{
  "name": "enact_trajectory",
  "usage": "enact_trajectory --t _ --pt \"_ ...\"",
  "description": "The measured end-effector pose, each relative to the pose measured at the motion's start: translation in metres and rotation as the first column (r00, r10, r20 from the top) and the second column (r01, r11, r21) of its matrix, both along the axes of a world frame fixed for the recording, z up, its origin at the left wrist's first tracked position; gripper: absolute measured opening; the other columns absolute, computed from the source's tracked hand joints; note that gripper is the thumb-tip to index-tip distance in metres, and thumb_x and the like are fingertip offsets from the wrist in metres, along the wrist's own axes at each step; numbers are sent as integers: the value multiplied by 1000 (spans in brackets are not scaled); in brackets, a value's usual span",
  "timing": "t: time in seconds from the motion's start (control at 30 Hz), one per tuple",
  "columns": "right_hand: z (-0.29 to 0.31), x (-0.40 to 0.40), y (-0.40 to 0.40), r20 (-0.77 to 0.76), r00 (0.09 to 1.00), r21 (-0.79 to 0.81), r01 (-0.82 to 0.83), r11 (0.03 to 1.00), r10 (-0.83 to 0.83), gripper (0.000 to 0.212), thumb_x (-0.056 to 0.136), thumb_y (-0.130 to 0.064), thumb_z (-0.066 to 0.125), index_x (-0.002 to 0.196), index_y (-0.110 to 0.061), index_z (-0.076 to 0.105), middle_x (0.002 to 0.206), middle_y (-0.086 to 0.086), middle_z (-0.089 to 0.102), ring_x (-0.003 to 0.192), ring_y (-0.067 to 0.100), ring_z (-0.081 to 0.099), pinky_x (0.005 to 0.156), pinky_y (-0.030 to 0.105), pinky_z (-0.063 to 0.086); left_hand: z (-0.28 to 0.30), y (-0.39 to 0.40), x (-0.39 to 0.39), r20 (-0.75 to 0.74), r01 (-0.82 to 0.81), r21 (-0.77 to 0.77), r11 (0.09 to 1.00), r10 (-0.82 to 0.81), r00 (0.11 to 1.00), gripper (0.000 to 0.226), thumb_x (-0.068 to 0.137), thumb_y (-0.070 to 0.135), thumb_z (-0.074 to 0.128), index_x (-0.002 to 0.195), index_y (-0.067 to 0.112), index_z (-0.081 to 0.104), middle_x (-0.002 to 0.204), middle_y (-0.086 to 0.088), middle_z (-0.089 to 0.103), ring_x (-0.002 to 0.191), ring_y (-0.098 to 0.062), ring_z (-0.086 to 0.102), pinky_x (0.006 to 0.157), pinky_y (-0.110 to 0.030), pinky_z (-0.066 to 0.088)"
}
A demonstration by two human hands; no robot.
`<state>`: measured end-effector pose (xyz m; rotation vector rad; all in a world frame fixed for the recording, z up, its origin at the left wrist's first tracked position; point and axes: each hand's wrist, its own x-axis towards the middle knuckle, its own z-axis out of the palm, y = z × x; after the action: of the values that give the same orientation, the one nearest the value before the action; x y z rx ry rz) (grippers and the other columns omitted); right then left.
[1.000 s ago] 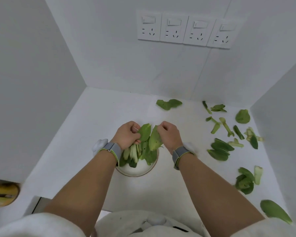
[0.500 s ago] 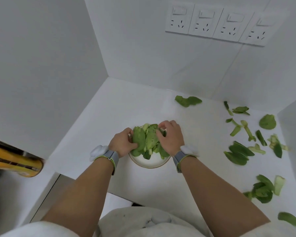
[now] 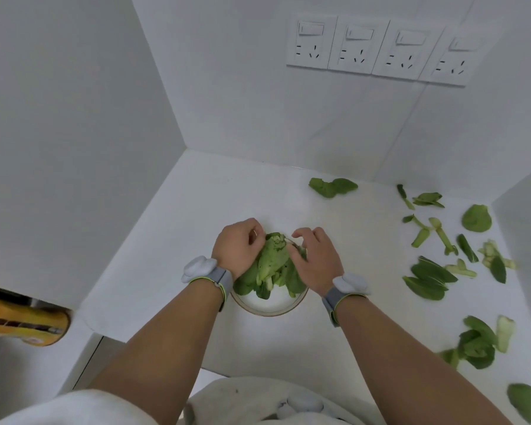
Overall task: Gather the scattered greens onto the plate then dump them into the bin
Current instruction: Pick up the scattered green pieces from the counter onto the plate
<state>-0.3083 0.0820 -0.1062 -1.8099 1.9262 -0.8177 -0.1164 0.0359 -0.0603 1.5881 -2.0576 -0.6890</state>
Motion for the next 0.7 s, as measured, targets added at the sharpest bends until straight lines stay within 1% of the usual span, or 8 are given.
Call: enact_trajectory --t 0.1,0.23,0.37,0.47,0.53,0.6,0.67,0.7 --pt "-2 -13 -6 51 987 -20 151 988 -150 9 92 -35 53 91 -26 52 92 -6 47 77 15 49 65 27 39 9 -14 -23 -39 48 -36 998 -49 998 14 93 28 54 81 24 58 68 8 62 62 -11 56 61 -28 47" --pt "-10 -47 -17 8 958 85 284 955 -285 20 91 -30 55 75 -21 49 82 -5 48 73 19 49 65 27 35 10 -38 -53 -2 128 -46 991 -128 992 6 91 20 54 88 18 59 72 4 64 66 -19 59 63 -33 51" --pt "-23 -75 -17 -108 946 299 325 897 -306 13 91 -28 55 83 -17 56 89 -1 47 79 19 47 70 25 34 6 -58 -78 75 203 -34 979 -200 977 13 95 28 55 95 18 64 86 3 66 79 -19 61 70 -29 49" --pt "-29 -84 -16 -146 932 299 361 883 -331 11 91 -25 55 83 -17 55 87 -2 46 77 19 48 69 25 33 -3 -74 -94 186 303 -51 952 -289 939 21 97 31 52 104 17 67 107 1 61 96 -19 59 78 -31 49" --pt "-31 -88 -22 -149 926 268 374 888 -345 11 90 -23 56 82 -15 55 84 -2 48 73 18 47 66 26 34 -10 -87 -107 310 378 0 926 -359 880 29 98 35 49 115 18 66 128 1 53 114 -19 52 86 -34 50" --pt "-33 -93 -28 -160 919 231 391 891 -361 11 88 -21 57 80 -14 55 84 1 51 71 18 46 64 26 34 -19 -102 -120 485 445 75 892 -423 765 36 98 36 46 127 20 60 147 2 37 131 -20 39 93 -36 49" --pt "-32 -95 -33 -181 922 176 372 911 -341 11 86 -18 59 79 -9 57 85 6 54 71 21 47 62 27 35 -25 -113 -126 612 473 90 876 -423 668 39 97 34 44 132 20 56 156 0 25 137 -23 31 91 -36 48" --pt "-33 -99 -38 -187 923 156 365 918 -335 12 85 -17 60 79 -7 57 86 8 53 72 23 49 62 27 36 -28 -119 -131 662 494 81 866 -417 623 38 97 32 44 130 20 56 158 -1 21 137 -24 30 87 -34 46"
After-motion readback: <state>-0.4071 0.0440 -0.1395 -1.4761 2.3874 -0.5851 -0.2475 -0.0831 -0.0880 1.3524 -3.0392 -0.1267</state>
